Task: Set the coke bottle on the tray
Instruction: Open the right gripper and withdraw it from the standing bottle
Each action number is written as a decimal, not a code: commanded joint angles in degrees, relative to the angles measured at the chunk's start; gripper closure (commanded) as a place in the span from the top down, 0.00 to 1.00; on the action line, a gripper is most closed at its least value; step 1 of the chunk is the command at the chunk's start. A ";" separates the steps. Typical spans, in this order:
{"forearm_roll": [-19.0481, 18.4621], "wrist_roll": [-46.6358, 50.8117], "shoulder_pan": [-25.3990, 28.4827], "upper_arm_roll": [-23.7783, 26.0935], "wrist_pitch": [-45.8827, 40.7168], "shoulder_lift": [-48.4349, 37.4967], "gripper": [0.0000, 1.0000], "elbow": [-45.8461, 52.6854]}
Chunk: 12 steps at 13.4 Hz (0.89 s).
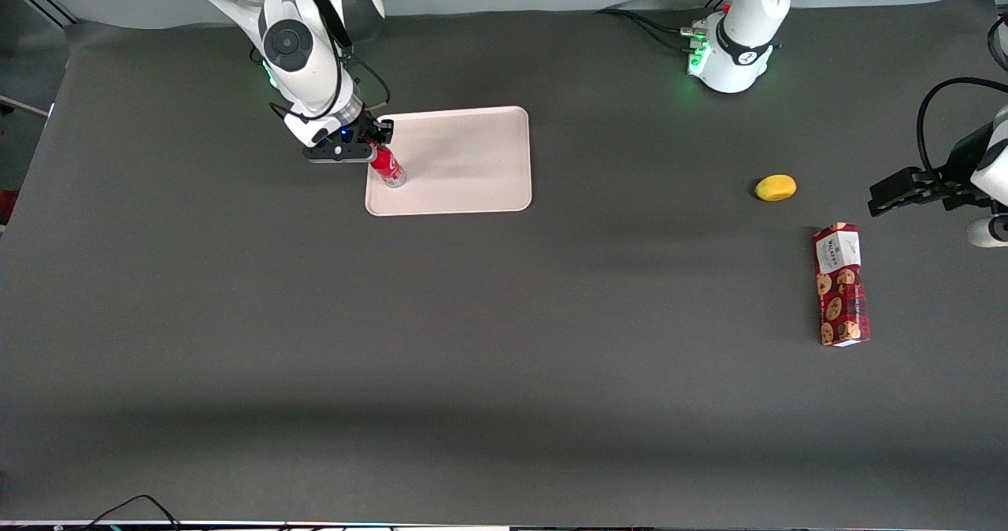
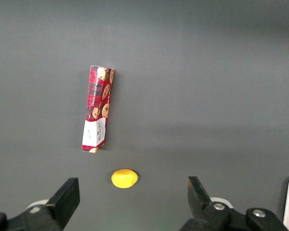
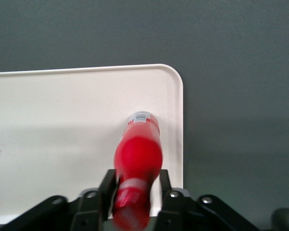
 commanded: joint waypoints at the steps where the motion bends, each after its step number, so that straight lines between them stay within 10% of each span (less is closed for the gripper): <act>1: 1.25 2.20 -0.12 0.05 0.58 0.78 1.00 0.40; 5: 0.64 4.59 -0.21 -1.35 -1.61 -0.09 1.00 4.34; 12: -9.35 -4.12 -0.21 -23.58 -8.02 3.76 1.00 21.37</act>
